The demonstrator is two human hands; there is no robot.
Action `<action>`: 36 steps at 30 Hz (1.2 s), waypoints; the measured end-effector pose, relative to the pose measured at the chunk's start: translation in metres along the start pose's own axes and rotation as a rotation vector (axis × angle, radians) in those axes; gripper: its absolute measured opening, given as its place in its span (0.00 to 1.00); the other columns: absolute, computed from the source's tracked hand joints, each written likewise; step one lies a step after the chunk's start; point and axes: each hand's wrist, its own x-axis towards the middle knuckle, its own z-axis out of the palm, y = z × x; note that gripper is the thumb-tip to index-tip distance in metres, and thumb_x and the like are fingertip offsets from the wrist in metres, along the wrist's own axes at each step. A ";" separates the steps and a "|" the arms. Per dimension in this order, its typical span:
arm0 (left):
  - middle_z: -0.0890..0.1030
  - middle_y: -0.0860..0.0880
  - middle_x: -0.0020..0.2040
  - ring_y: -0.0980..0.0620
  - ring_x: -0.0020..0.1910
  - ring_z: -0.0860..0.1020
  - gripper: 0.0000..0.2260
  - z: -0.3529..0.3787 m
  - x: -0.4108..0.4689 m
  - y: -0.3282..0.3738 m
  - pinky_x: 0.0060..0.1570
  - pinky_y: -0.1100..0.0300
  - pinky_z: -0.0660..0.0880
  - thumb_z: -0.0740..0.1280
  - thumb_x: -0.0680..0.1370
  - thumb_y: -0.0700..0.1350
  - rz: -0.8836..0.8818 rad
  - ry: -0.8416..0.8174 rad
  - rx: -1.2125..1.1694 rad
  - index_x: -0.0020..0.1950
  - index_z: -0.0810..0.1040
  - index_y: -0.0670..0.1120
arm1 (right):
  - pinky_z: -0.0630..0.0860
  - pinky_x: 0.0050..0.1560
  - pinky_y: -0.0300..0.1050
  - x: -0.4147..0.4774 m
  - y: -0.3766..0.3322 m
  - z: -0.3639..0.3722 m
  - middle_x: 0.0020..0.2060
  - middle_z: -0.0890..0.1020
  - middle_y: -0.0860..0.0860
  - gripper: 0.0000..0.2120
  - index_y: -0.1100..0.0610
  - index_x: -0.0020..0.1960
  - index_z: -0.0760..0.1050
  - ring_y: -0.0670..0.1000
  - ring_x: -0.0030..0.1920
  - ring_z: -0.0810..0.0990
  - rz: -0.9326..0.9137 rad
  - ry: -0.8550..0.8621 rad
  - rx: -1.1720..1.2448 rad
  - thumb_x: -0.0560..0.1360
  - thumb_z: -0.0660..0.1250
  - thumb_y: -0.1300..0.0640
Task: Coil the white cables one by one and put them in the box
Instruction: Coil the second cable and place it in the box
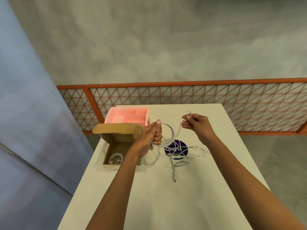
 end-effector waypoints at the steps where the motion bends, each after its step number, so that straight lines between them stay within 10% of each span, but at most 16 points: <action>1: 0.57 0.54 0.27 0.58 0.25 0.56 0.17 0.001 0.000 0.001 0.24 0.67 0.58 0.55 0.83 0.49 -0.003 -0.003 0.000 0.35 0.60 0.47 | 0.80 0.38 0.33 0.000 -0.004 0.003 0.35 0.78 0.58 0.08 0.67 0.52 0.75 0.43 0.30 0.81 0.016 -0.007 0.061 0.80 0.58 0.66; 8: 0.56 0.54 0.27 0.58 0.24 0.56 0.18 0.000 0.001 0.005 0.24 0.68 0.58 0.54 0.83 0.49 -0.019 -0.052 -0.002 0.34 0.59 0.47 | 0.80 0.35 0.33 -0.006 -0.016 0.021 0.42 0.80 0.57 0.08 0.71 0.54 0.74 0.44 0.30 0.82 0.284 -0.099 0.308 0.78 0.59 0.70; 23: 0.60 0.55 0.27 0.58 0.26 0.58 0.15 -0.007 0.005 -0.006 0.27 0.66 0.59 0.55 0.83 0.49 0.027 0.056 0.081 0.36 0.64 0.46 | 0.70 0.49 0.42 -0.022 -0.019 0.034 0.35 0.75 0.47 0.05 0.56 0.47 0.77 0.46 0.40 0.72 0.374 -0.548 -0.058 0.77 0.66 0.55; 30: 0.60 0.53 0.30 0.57 0.27 0.59 0.14 -0.004 0.008 -0.015 0.27 0.66 0.62 0.56 0.82 0.51 0.060 0.201 0.235 0.38 0.66 0.48 | 0.81 0.42 0.47 -0.025 -0.026 0.043 0.35 0.82 0.59 0.17 0.62 0.46 0.71 0.52 0.31 0.81 0.288 -0.235 -0.478 0.66 0.78 0.62; 36: 0.64 0.53 0.28 0.59 0.24 0.65 0.15 0.001 0.017 -0.021 0.28 0.64 0.65 0.54 0.83 0.52 0.113 0.370 0.403 0.41 0.71 0.46 | 0.71 0.24 0.29 -0.031 -0.041 0.048 0.32 0.77 0.52 0.30 0.63 0.58 0.62 0.47 0.29 0.78 0.268 -0.089 -0.513 0.66 0.78 0.59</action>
